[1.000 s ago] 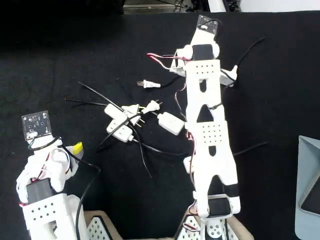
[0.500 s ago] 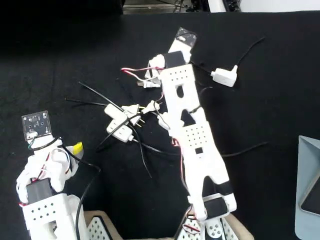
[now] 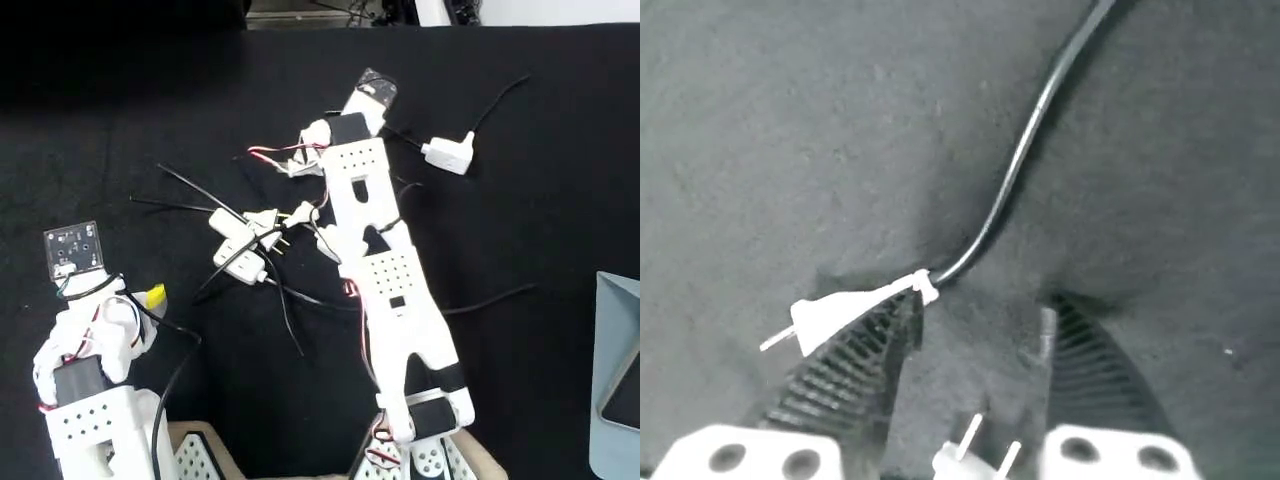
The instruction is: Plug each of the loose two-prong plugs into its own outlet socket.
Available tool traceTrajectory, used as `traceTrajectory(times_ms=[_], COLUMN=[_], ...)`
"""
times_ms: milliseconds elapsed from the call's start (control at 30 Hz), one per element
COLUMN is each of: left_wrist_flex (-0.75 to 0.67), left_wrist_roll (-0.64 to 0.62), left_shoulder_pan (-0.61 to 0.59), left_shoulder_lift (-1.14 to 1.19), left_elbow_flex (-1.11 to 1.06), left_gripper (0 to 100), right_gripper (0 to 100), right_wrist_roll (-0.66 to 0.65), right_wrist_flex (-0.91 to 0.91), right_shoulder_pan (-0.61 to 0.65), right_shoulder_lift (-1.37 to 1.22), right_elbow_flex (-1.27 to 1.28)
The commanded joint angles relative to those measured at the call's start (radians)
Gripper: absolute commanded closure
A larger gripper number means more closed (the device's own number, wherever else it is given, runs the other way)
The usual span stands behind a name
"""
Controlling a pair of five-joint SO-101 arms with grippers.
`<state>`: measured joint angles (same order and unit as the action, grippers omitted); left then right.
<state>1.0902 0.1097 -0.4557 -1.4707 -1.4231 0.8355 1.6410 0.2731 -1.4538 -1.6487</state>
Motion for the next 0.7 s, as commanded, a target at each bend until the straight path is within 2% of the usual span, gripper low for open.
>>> traceTrajectory(times_ms=[0,233,667], left_wrist_flex=[-0.021,-0.021,-0.021], left_wrist_roll=[-0.009,-0.009,-0.009], left_shoulder_pan=[-0.007,-0.007,-0.007], left_shoulder_lift=[-0.011,-0.011,-0.011], left_elbow_flex=[0.005,0.005,0.004], left_gripper=[70,70,70], right_gripper=[85.4,72.4,72.3], right_wrist_roll=[0.02,0.021,0.018], right_wrist_flex=[-0.002,-0.026,-0.146], right_shoulder_pan=[-0.002,0.008,-0.002], right_shoulder_lift=[0.058,0.105,0.045], right_elbow_flex=[-0.022,-0.012,-0.022])
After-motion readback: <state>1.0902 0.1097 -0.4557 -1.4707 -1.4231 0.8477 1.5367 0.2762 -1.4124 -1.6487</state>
